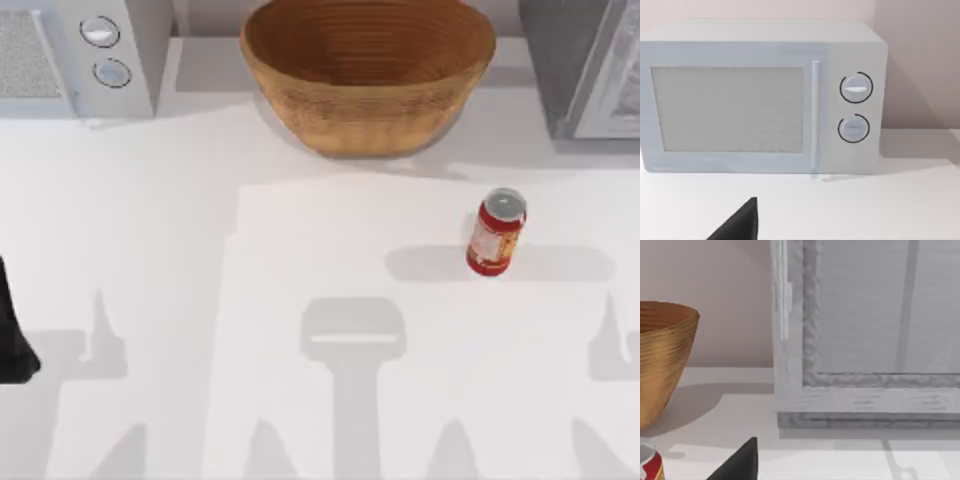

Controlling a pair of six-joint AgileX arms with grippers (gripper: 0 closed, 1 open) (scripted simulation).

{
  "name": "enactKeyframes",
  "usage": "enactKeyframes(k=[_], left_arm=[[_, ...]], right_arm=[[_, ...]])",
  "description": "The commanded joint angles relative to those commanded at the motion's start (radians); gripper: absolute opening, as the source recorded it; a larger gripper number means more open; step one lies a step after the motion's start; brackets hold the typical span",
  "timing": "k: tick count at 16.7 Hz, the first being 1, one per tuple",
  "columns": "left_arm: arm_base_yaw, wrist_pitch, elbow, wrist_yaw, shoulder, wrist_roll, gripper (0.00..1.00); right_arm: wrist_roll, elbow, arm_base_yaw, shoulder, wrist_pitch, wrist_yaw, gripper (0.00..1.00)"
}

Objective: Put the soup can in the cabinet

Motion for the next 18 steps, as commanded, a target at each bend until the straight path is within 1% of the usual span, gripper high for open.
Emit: enactKeyframes(k=[5,11,14,18], left_arm=[[0.000,0.000,0.000,0.000,0.000,0.000,1.00],[0.000,0.000,0.000,0.000,0.000,0.000,1.00],[0.000,0.000,0.000,0.000,0.000,0.000,1.00],[0.000,0.000,0.000,0.000,0.000,0.000,1.00]], right_arm=[[0.010,-0.020,0.012,0.041,-0.010,0.000,1.00],[0.035,-0.088,0.098,0.277,0.005,0.014,1.00],[0.030,-0.096,0.159,0.420,0.062,0.032,1.00],[0.013,-0.077,0.248,0.626,0.191,0.070,1.00]])
